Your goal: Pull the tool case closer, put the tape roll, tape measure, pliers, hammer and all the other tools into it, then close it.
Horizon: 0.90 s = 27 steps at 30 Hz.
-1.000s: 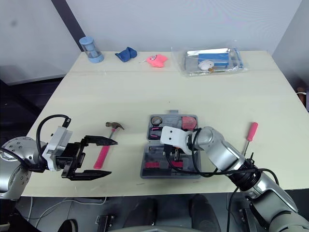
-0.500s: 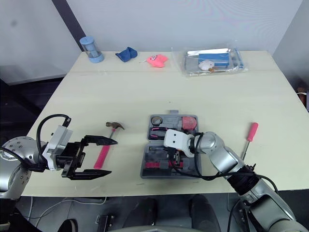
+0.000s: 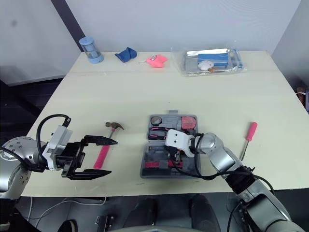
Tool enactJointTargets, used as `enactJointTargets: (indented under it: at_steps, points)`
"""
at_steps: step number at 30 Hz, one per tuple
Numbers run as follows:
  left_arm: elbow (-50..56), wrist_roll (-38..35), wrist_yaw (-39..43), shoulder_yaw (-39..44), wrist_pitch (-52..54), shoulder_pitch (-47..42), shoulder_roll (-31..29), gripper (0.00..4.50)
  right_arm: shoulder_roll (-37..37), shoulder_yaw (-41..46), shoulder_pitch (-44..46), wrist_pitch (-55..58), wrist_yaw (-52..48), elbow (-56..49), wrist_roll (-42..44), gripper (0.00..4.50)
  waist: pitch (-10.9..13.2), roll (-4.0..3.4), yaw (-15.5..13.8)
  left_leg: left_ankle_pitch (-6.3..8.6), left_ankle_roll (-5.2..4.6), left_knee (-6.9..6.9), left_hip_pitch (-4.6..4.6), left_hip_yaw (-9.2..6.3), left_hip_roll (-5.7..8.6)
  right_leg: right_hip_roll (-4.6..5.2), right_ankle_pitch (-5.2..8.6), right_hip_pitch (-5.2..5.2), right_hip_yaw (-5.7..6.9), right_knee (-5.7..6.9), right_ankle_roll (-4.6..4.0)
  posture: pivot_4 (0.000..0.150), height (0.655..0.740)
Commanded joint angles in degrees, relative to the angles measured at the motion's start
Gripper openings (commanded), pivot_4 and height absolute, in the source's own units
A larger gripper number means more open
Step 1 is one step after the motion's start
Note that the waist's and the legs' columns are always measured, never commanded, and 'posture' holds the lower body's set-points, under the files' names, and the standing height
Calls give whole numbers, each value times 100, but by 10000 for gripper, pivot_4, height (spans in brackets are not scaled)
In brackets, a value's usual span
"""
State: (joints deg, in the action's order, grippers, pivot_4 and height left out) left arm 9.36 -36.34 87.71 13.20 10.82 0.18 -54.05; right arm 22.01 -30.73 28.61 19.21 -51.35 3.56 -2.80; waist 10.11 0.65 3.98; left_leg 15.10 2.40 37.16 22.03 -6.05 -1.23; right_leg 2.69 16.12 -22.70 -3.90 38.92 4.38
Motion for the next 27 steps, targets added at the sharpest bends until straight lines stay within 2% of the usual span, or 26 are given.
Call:
enactJointTargets:
  at_steps: [1, 10, 13, 20, 27]
  points:
    - [61, -116, 17, 187, -16, -24, -5, 45000, 5, -40, 1, 366, -32, 295, -137, 1567, 0, 0, -3, 0, 0, 0, 0, 0, 0, 0, 0, 0, 0, 0, 0, 1500, 7400]
    - [69, -104, -24, 199, -26, 16, 16, 45000, 132, -454, 95, 1407, -233, 566, -416, 1567, -17, 5, -8, 0, 0, 0, -18, 0, 0, 0, 0, 22, 0, -2, 0, 1500, 7400]
    - [81, -100, -59, 191, -27, 29, 34, 45000, 124, -466, 116, 1255, -214, 592, -398, 1567, -26, 9, -20, 0, 0, -1, -32, -1, 0, 0, 0, 38, 1, -5, 0, 1500, 7400]
    - [138, -330, -454, 431, 216, 136, 253, 45000, -186, 576, -16, 58, -52, -76, 371, 1567, -21, 9, -8, 0, 0, 0, -26, -3, 0, 0, 0, 32, 2, -3, 0, 1500, 7400]
    - [9, -507, -870, 1015, 406, 635, 514, 45000, -34, 1793, -748, 7, -74, -1479, 1473, 1567, -15, 5, -14, 0, 0, -5, 7, -4, 0, 2, 0, -2, 0, -8, 0, 1500, 7400]
